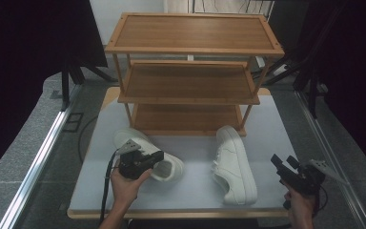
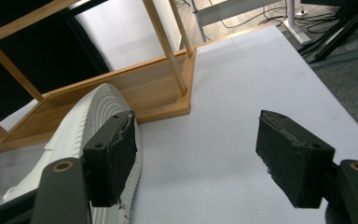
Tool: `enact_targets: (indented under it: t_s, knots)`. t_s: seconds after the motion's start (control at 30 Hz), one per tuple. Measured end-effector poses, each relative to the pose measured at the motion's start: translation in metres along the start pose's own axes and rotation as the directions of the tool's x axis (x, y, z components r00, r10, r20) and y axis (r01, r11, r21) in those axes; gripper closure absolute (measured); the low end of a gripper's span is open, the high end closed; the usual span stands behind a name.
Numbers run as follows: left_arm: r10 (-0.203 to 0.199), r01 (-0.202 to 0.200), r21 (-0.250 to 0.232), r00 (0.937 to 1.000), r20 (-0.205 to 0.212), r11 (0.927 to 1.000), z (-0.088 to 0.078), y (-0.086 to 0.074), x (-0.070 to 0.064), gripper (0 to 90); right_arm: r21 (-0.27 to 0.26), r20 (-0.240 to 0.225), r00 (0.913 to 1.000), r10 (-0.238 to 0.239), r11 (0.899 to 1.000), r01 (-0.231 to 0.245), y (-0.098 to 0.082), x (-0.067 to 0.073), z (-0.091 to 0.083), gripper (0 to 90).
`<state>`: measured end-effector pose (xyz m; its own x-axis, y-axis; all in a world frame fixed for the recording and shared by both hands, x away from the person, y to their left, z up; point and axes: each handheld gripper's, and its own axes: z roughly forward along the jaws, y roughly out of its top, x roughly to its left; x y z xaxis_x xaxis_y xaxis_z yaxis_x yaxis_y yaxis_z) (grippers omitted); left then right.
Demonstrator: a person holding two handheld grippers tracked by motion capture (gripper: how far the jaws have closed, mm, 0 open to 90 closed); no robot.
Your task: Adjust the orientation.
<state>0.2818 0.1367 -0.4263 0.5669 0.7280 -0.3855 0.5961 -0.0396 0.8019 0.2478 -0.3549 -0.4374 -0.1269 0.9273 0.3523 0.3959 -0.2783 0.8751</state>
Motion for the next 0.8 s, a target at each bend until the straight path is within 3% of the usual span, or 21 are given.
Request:
enact_targets:
  t_s: [0.03, 0.13, 0.17, 0.2, 0.4, 0.53, 0.63, 0.73, 0.8]
  knots:
    - [-0.003, 0.003, 0.002, 1.0, 0.001, 1.0, 0.003, 0.001, 0.001, 86.8, -0.003, 0.004, 1.0, 0.004, 1.0, -0.004, 0.0, -0.001, -0.001, 28.8]
    - [0.008, -0.004, 0.092, 0.9993, -0.038, 0.9958, 0.02, 0.0, 0.004, 84.8, -0.007, 0.01, 0.9999, 0.014, 1.0, -0.013, 0.001, -0.004, -0.002, 28.9]
    - [-0.007, 0.01, 0.107, 0.9996, -0.027, 0.9942, 0.024, -0.003, 0.006, 84.9, -0.009, 0.012, 0.9998, 0.013, 1.0, -0.013, 0.001, -0.004, -0.002, 28.8]
    - [-0.031, 0.032, 0.103, 0.9995, -0.008, 0.9942, 0.027, -0.005, 0.007, 85.4, -0.011, 0.014, 0.9998, 0.017, 1.0, -0.017, 0.002, -0.005, -0.003, 28.9]
    - [-0.029, 0.031, 0.092, 0.9994, -0.019, 0.9953, 0.027, -0.004, 0.002, 82.8, -0.015, 0.023, 0.9995, 0.023, 1.0, -0.022, 0.002, -0.008, -0.003, 28.9]
    - [-0.007, 0.006, 0.087, 1.0, 0.004, 0.9962, 0.032, 0.0, -0.009, 82.5, -0.011, 0.024, 0.9994, 0.026, 1.0, -0.026, 0.002, -0.007, -0.003, 29.0]
    - [0.007, -0.009, 0.114, 0.9999, 0.012, 0.9934, 0.043, -0.001, -0.016, 82.5, -0.008, 0.024, 0.9995, 0.019, 1.0, -0.018, 0.001, -0.006, -0.003, 29.0]
    - [-0.044, 0.042, 0.126, 0.999, 0.01, 0.9912, 0.052, -0.004, -0.012, 83.9, 0.002, 0.021, 0.9997, 0.014, 1.0, -0.014, -0.001, -0.004, -0.001, 29.0]
    - [-0.044, 0.043, 0.13, 0.999, 0.007, 0.9906, 0.054, -0.008, -0.011, 85.3, 0.005, 0.022, 0.9996, 0.015, 1.0, -0.015, -0.001, -0.004, 0.0, 29.0]
